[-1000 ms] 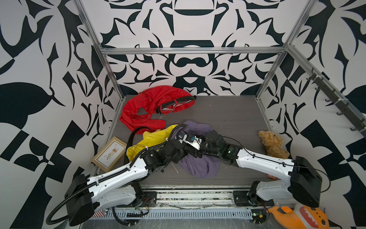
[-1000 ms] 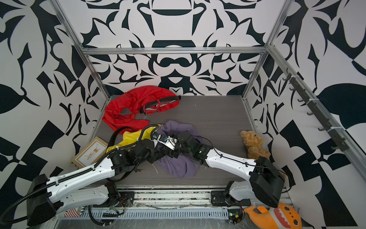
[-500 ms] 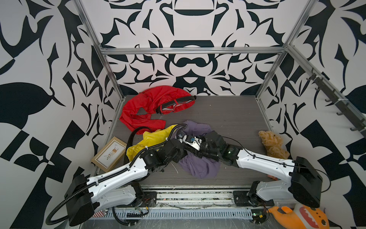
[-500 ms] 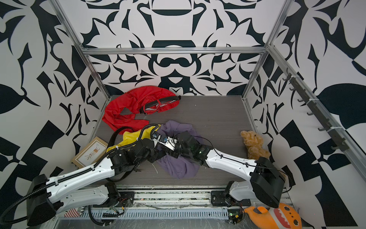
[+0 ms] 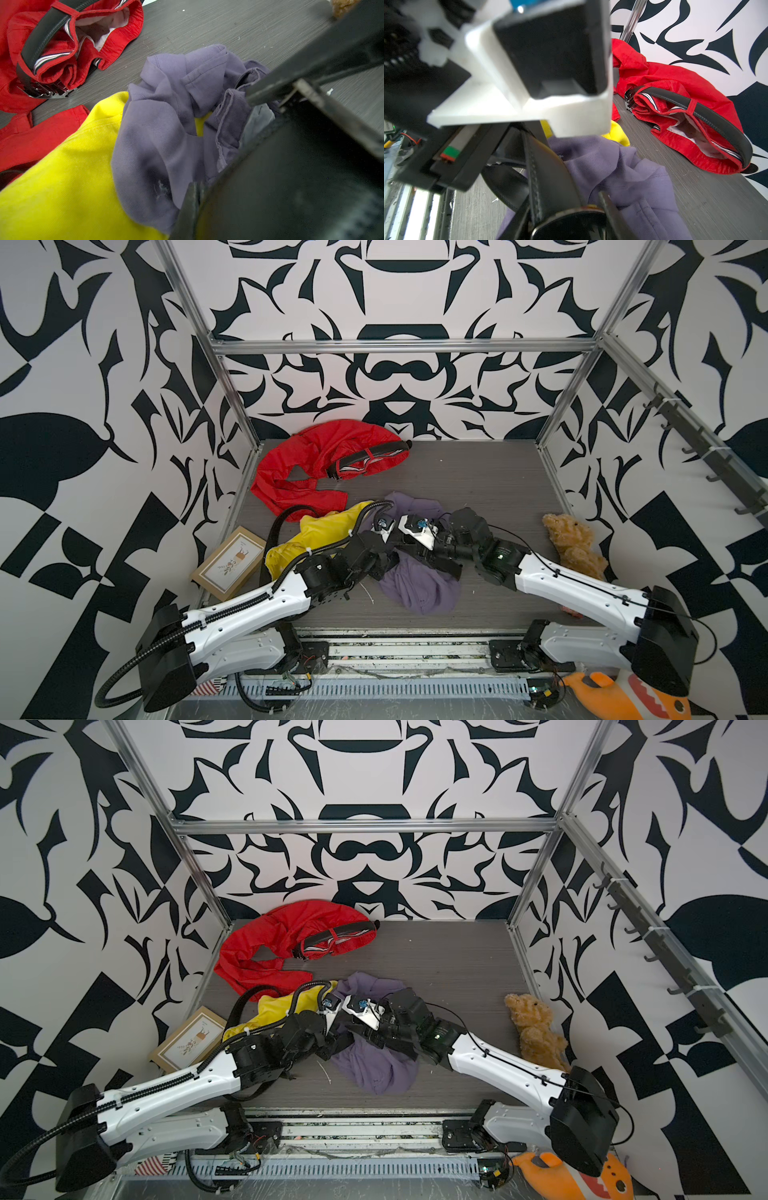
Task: Remove the belt from the trousers
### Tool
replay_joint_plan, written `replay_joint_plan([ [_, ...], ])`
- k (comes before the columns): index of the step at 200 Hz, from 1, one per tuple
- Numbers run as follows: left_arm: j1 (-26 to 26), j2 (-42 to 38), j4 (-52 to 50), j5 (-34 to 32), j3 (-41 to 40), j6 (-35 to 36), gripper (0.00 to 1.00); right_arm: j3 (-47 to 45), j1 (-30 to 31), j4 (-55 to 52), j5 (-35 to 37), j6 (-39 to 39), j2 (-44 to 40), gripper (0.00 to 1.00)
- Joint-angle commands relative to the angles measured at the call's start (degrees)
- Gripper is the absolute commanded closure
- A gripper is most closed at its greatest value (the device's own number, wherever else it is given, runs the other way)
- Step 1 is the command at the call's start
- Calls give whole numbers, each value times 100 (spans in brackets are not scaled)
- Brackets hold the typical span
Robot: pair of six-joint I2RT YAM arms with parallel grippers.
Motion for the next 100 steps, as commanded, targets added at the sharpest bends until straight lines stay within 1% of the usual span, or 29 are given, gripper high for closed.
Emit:
replay_joint_plan([
  [1,130,-339,-651,-699,-240,-383,100,141,-544,-761,314,281,-329,100],
  [22,138,-508,-715,-888,-288,-420,100,192,-806,-1143,157,388,-392,100],
  [50,148,-864,-671,-1168,-381,-378,100,377,-940,-1710,141,392,-334,100],
  [100,230,-1277,-684,-1474,-434,-171,100,455,-1176,-2168,-238,479,-394,100],
])
